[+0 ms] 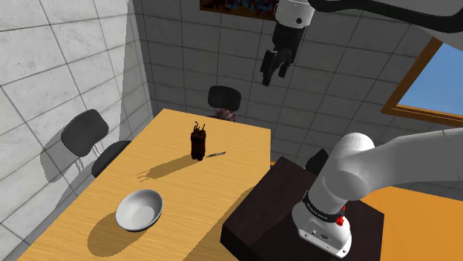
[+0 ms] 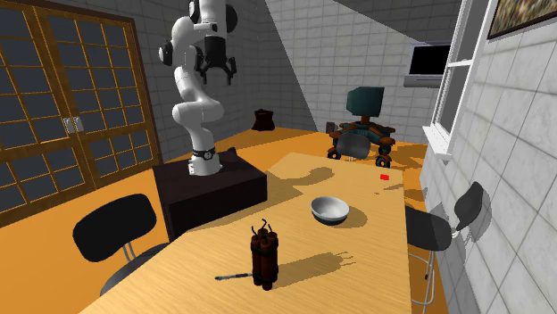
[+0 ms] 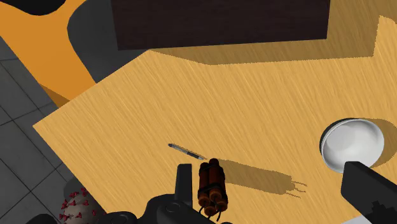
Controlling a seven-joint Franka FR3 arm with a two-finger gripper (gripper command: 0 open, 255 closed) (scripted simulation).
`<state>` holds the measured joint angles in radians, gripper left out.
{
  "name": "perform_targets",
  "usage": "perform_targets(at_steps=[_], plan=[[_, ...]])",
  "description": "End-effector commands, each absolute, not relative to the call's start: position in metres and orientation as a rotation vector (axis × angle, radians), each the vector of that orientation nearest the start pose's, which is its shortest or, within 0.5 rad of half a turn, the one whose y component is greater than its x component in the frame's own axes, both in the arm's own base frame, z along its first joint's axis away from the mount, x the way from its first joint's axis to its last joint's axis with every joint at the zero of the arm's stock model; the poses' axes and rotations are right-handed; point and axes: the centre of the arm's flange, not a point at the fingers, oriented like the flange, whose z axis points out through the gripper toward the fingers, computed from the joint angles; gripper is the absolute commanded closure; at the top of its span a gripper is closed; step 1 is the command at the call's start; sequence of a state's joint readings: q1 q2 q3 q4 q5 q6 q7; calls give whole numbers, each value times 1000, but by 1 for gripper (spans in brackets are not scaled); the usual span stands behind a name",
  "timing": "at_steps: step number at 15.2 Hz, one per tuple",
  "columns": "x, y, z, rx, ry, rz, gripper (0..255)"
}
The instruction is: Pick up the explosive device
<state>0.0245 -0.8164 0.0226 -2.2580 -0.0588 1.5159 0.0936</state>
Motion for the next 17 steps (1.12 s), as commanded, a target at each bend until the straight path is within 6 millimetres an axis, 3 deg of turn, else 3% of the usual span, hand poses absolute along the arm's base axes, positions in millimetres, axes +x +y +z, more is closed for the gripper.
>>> perform_targets(at_steps=[1,17], plan=[[292,10,641,-3208,94,-127,0],[456,-23,498,-3157,60,-7,0]])
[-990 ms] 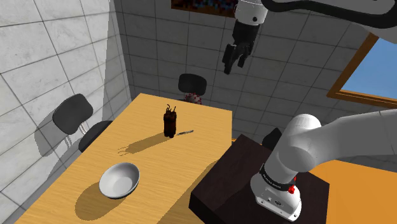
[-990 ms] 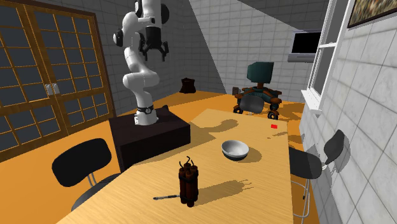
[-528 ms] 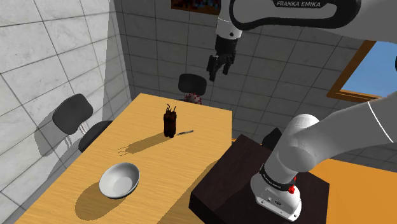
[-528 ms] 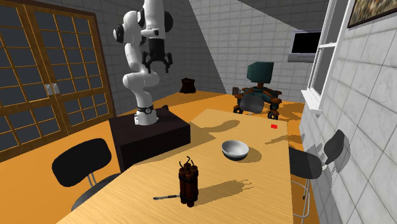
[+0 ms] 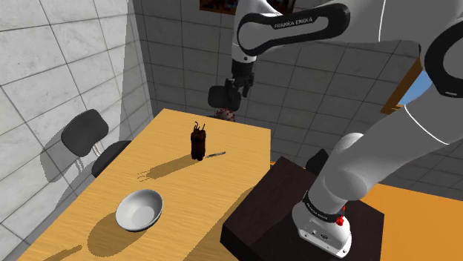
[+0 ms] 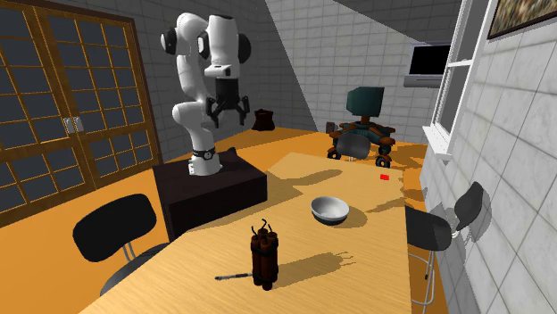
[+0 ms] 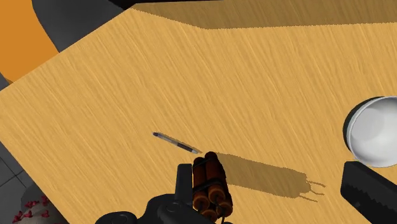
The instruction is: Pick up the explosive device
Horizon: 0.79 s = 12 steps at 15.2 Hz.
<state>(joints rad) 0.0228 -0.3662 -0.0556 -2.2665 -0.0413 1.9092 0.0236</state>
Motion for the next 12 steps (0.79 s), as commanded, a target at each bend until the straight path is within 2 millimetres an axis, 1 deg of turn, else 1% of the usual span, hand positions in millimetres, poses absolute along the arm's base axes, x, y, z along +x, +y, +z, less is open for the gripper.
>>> perform_targets(at_steps=[1,12], plan=[[466,-25,488,-3154,58,0,0],[572,-41,382,-3116,36,80,0]])
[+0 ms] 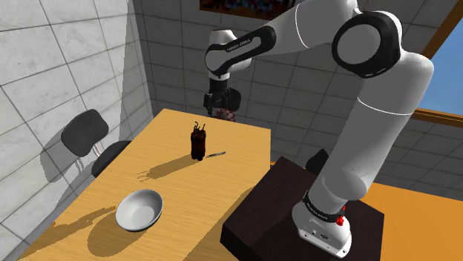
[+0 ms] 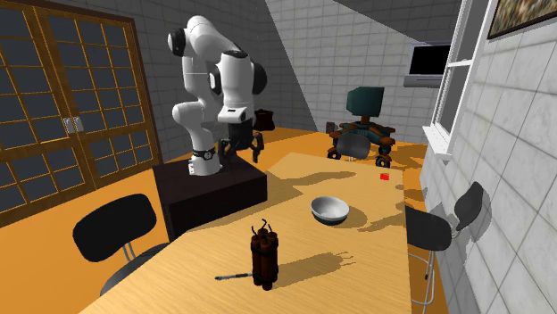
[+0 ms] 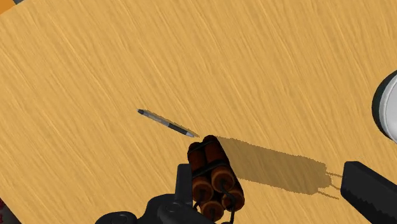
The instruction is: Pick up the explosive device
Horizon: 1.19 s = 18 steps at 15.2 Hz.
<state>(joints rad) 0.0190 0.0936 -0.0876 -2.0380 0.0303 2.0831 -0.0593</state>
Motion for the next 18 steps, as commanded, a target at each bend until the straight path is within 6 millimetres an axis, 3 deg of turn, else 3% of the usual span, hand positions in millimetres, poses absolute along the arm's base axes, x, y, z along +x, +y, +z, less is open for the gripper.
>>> perform_targets(at_steps=[1,13,18], plan=[[581,-42,372,-3113,34,87,0],[689,-53,249,-3069,10,172,0],[689,-53,223,-3069,10,172,0]])
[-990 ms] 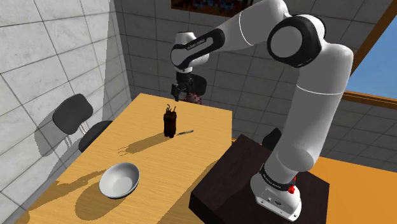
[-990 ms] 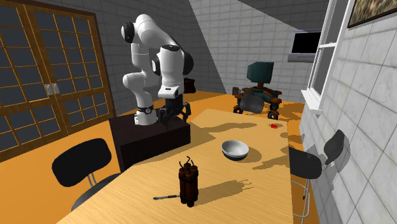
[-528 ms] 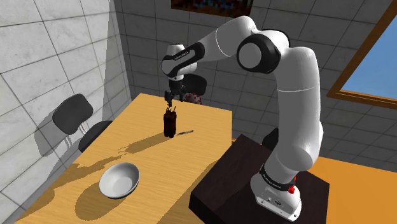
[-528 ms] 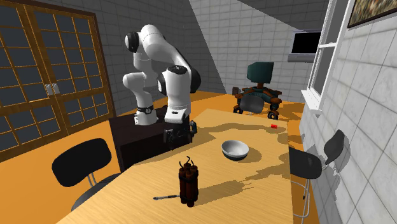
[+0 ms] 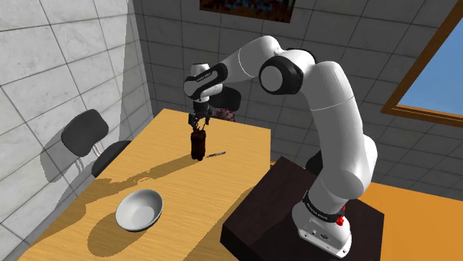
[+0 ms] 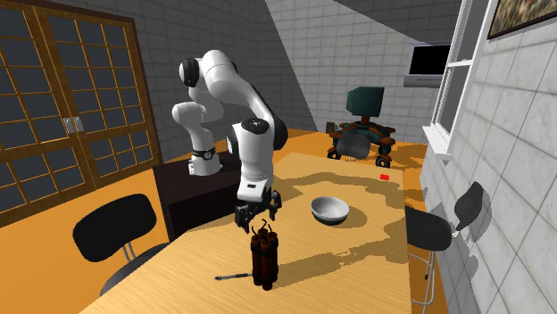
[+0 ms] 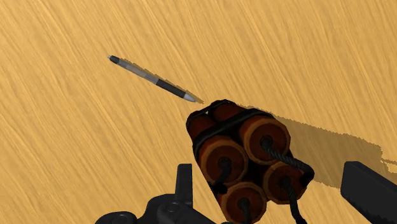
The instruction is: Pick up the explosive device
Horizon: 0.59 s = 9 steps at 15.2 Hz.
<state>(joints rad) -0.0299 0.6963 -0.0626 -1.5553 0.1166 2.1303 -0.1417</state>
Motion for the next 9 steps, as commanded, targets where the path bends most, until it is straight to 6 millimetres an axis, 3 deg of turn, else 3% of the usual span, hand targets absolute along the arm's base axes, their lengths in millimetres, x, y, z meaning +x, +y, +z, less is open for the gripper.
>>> perform_targets(at_steps=[1,5,6,9], plan=[[689,-53,218,-3069,10,172,0],[689,-53,209,-3069,10,172,0],[690,-53,209,-3069,10,172,255],[690,-53,209,-3069,10,172,255]])
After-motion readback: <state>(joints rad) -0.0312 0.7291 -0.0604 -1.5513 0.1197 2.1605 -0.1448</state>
